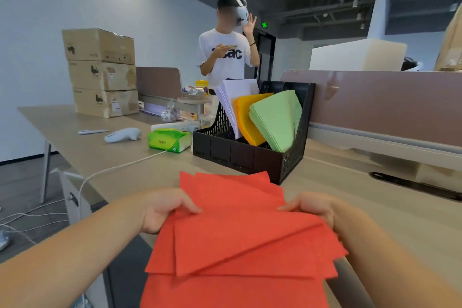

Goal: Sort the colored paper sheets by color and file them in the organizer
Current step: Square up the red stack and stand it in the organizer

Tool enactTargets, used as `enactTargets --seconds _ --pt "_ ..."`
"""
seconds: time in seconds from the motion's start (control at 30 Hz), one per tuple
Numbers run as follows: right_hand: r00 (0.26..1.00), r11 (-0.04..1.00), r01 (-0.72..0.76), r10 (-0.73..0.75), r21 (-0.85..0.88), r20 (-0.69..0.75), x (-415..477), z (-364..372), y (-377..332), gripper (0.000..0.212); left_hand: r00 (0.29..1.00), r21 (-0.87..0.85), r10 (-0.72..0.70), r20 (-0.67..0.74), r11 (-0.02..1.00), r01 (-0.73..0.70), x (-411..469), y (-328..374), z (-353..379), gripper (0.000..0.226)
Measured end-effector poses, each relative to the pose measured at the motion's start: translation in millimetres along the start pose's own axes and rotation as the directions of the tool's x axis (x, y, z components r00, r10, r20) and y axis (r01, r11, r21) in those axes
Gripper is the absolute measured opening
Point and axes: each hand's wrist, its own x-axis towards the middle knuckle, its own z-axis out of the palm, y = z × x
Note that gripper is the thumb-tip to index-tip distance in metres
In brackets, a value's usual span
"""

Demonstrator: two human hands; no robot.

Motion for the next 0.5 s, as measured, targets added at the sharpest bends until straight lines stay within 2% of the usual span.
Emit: enactTargets --seconds 0.07,0.13,0.2,0.27,0.33,0.4,0.43,0.47,0.5 --pt "1.0 0.998 -0.003 0.005 -0.059 0.031 -5 9 0 0.027 0.997 0.153 -0.07 -0.035 0.985 0.075 -3 -3 -3 0.02" --pt "0.998 0.991 0.011 -0.003 -0.131 0.062 -6 15 1 0.021 0.995 0.2 -0.025 -0.093 0.979 0.044 -9 -2 -2 0.017" --pt "0.998 0.986 0.041 -0.032 -0.163 0.056 -11 20 0 0.019 0.983 0.169 0.123 -0.14 0.981 -0.098 -12 -3 1 0.019" --pt "0.984 0.968 0.177 -0.177 -0.178 0.019 -18 25 -8 0.021 0.924 0.183 0.339 -0.176 0.934 -0.307 -17 -4 4 0.028" --pt "0.914 0.882 0.382 -0.404 -0.278 -0.025 -33 34 -19 0.023 0.834 0.16 0.507 -0.219 0.861 -0.482 -26 -1 6 0.033" --pt "0.777 0.743 0.581 -0.628 -0.332 -0.046 -52 42 -30 0.024 0.766 0.047 0.6 -0.231 0.793 -0.607 -38 10 8 0.033" --pt "0.709 0.689 0.665 -0.704 -0.288 -0.046 -61 44 -35 0.026 0.759 -0.052 0.611 -0.223 0.77 -0.635 -45 17 9 0.031" --pt "0.671 0.661 0.721 -0.741 -0.207 -0.032 -70 45 -39 0.029 0.766 -0.151 0.609 -0.206 0.753 -0.64 -51 25 10 0.03" --pt "0.678 0.674 0.73 -0.735 -0.112 0.0 -77 43 -42 0.029 0.774 -0.209 0.602 -0.196 0.746 -0.633 -56 33 9 0.028"
